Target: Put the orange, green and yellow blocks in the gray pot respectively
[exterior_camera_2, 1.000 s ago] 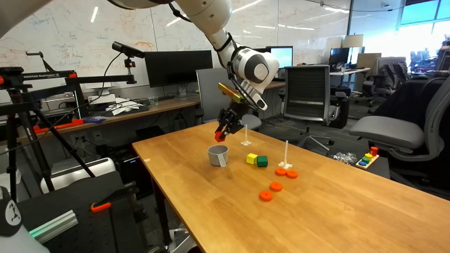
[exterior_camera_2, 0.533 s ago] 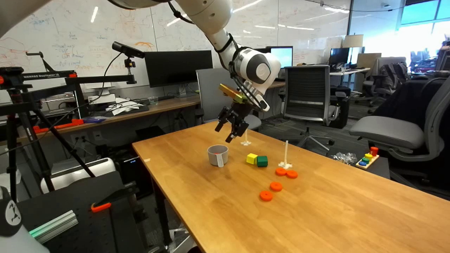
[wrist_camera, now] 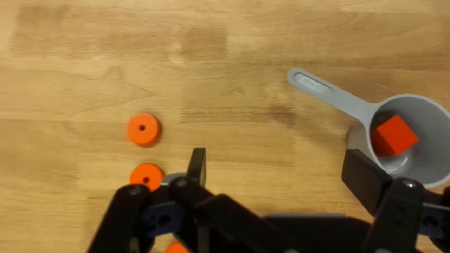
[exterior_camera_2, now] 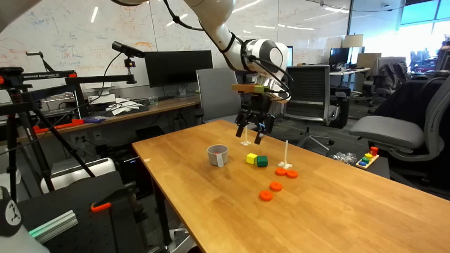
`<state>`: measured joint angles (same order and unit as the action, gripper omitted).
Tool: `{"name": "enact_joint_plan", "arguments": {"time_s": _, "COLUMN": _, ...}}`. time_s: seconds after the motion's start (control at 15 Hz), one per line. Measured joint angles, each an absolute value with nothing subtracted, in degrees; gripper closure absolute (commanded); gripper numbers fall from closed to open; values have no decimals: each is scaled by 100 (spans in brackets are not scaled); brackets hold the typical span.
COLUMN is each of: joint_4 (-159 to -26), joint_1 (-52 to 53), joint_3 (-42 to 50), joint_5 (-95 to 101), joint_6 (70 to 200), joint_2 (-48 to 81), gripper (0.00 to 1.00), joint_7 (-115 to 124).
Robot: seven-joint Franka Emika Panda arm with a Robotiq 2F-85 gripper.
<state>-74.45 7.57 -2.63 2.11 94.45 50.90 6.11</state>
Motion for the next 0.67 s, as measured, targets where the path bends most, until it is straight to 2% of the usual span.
{"name": "enact_joint_plan", "arguments": {"time_s": 0.4, "joint_4": -6978, "joint_1": 889, "joint_3": -108, "joint_5": 882, "joint_6": 9275, "joint_2": 5367, "gripper": 0, "joint_7": 611}}
{"name": "enact_joint_plan", "arguments": {"time_s": 0.67, "joint_4": -6812, "joint_1": 886, "joint_3": -175, "joint_5": 628, "joint_6": 10056, "joint_2": 5529, "gripper": 0, "joint_7": 655}}
